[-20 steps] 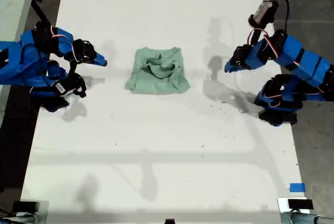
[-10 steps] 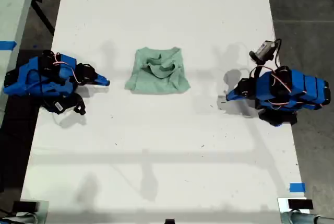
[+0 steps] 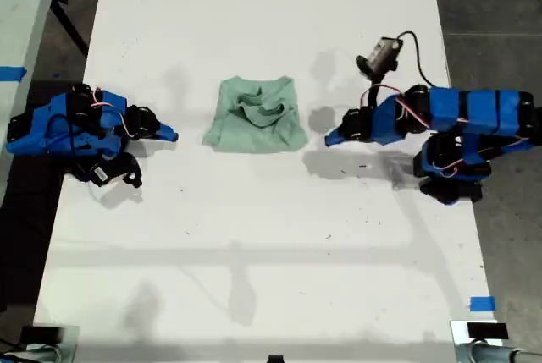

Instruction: Fold t-shirt

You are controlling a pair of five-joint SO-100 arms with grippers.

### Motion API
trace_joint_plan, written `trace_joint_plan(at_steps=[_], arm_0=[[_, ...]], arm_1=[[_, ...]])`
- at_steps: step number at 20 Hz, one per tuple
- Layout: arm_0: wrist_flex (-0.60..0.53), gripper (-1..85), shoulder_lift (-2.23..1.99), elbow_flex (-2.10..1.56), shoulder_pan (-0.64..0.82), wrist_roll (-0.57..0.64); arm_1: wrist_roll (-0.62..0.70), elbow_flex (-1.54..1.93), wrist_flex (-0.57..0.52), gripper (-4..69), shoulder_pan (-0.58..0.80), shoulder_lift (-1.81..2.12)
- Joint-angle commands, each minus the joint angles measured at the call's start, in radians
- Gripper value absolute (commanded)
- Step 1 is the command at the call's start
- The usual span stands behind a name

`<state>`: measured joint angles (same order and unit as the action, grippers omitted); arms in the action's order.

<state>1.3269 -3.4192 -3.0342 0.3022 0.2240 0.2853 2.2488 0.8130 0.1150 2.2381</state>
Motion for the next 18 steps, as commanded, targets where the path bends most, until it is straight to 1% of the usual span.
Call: trace_joint_plan(at_steps=[1,3,6,7,12,18], arm_0=[[-0.003,0.1,-0.005,0.005,0.006,-0.003],[-0.003,0.1,-0.005,0.003,0.008,-0.002],[-0.002,0.1,-0.005,0.003,0.005,-0.002],[-0.002,0.1,-0.005,0.003,0.002,-0.002],[-0.002,0.1,-0.005,0.003,-0.003,-0.002],[-0.002,0.1,-0.005,0.002,-0.003,-0.002]], arm_1=[[0.081,-0.431,-0.028,-1.0,-0.009,-0.419],[0.115,-0.706,0.020,-1.1,-0.025,-0.676],[0.158,-1.147,0.163,-1.1,-0.049,-1.031],[0.163,-1.230,0.179,-1.1,-0.052,-1.097],[0.172,-1.276,0.186,-1.1,-0.037,-1.155],[0.239,-1.278,0.173,-1.1,0.026,-1.184]])
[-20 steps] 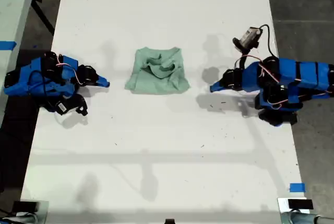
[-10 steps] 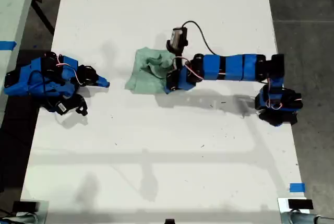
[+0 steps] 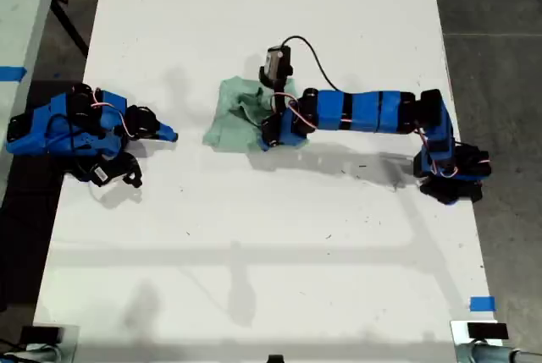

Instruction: Fold t-shirt

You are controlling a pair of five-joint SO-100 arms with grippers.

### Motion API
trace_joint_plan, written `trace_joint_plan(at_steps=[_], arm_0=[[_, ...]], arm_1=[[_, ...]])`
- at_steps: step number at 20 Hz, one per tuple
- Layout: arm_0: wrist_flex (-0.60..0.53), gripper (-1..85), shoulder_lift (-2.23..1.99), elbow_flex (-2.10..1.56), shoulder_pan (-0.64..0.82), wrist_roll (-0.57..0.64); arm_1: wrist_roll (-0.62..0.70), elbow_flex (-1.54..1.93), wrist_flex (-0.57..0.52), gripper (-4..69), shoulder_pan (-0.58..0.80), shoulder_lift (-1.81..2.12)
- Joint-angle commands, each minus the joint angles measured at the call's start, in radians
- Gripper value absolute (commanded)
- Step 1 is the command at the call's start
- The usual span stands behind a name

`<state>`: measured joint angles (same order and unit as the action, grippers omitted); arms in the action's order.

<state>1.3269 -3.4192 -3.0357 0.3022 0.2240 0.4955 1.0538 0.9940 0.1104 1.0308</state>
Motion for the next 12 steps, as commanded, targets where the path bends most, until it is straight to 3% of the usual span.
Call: trace_joint_plan(at_steps=[1,12], arm_0=[[-0.002,0.1,-0.005,0.003,-0.003,-0.002],[-0.002,0.1,-0.005,0.003,0.003,-0.002]], arm_1=[[0.044,-0.084,-0.012,-1.1,0.048,0.015],[0.282,-0.207,-0.101,-1.1,0.348,-0.118]])
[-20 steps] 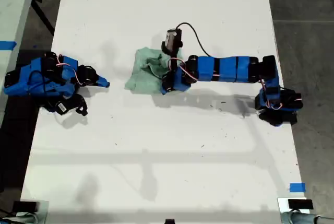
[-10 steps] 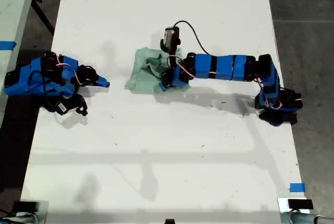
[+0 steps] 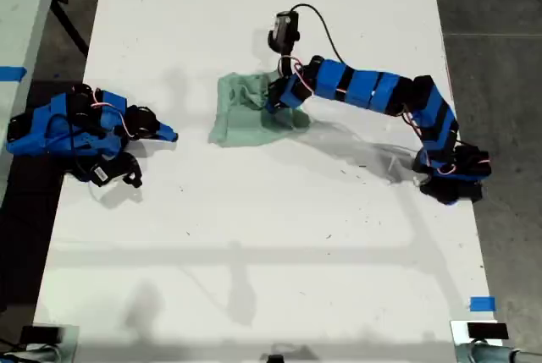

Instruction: Fold t-shirt

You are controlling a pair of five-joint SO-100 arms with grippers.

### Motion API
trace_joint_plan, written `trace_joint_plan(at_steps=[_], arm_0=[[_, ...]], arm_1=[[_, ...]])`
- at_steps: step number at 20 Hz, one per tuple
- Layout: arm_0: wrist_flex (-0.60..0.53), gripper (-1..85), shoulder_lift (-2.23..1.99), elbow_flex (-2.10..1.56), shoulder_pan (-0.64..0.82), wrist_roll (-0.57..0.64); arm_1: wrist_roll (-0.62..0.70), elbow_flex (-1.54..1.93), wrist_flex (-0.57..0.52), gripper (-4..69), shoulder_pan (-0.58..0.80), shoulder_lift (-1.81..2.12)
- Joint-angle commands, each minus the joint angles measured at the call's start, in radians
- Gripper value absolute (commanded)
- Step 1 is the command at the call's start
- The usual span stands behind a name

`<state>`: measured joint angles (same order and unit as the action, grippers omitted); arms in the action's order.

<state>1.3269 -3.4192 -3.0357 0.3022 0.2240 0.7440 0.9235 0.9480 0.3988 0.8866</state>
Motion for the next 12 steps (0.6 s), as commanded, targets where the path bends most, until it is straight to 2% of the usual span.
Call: trace_joint_plan(at_steps=[1,4,9,10,12], arm_0=[[-0.002,0.1,-0.005,0.003,0.005,-0.002],[-0.002,0.1,-0.005,0.003,0.006,-0.002],[-0.002,0.1,-0.005,0.003,0.011,-0.002],[0.002,0.1,-0.005,0.003,0.014,-0.002],[0.009,0.9,-0.005,0.003,0.015,-0.006]], arm_1=[[0.046,-0.077,-0.077,-1.1,0.083,0.026],[0.041,-0.081,-0.123,-1.1,0.138,0.051],[0.029,-0.040,-0.184,-1.1,0.149,0.308],[0.011,0.023,-0.222,-1.1,0.163,0.379],[-0.037,0.264,-0.371,-1.1,0.181,0.581]])
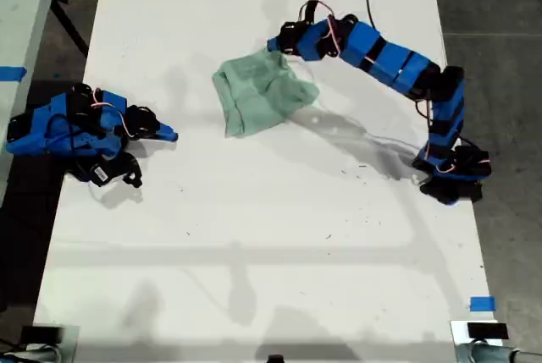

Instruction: Fold t-shirt

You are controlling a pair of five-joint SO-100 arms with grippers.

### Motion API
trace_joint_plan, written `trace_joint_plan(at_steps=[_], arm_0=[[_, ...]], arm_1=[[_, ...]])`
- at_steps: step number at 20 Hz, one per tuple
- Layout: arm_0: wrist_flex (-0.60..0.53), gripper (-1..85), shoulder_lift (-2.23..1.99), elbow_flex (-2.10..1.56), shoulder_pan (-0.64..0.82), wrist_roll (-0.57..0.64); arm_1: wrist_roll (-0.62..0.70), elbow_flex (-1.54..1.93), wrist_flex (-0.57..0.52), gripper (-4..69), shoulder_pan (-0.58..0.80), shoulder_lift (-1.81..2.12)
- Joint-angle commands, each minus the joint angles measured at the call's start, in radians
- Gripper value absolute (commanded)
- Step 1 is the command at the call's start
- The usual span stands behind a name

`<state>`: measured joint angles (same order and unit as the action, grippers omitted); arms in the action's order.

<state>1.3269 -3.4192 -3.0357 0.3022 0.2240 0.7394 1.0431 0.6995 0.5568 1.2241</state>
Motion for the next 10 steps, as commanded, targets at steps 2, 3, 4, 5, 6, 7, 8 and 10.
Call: trace_joint_plan(at_steps=[2,3,4,5,6,7,8,10], arm_0=[[0.015,4.4,-0.005,0.005,0.011,-0.009],[0.017,6.5,-0.005,0.006,0.006,-0.009],[0.017,9.0,-0.005,0.008,-0.008,-0.009],[0.017,8.9,-0.005,0.008,-0.015,-0.009],[0.023,8.9,-0.005,0.008,-0.018,-0.009],[0.032,8.8,-0.005,0.008,-0.018,-0.009],[0.032,8.8,-0.005,0.008,-0.029,-0.009],[0.032,8.8,-0.005,0.008,-0.061,-0.008]], arm_1=[[-0.058,0.322,-0.156,-1.1,0.031,0.433],[-0.063,0.414,-0.152,-1.1,0.031,0.534],[-0.075,0.500,-0.124,-1.1,0.031,0.629],[-0.089,0.583,-0.078,-1.1,0.031,0.723],[-0.101,0.681,-0.048,-1.1,0.025,0.818],[-0.121,0.770,-0.002,-1.1,0.015,0.910],[-0.137,0.865,0.037,-1.1,0.000,1.003],[-0.196,1.068,0.112,-1.1,-0.034,1.195]])
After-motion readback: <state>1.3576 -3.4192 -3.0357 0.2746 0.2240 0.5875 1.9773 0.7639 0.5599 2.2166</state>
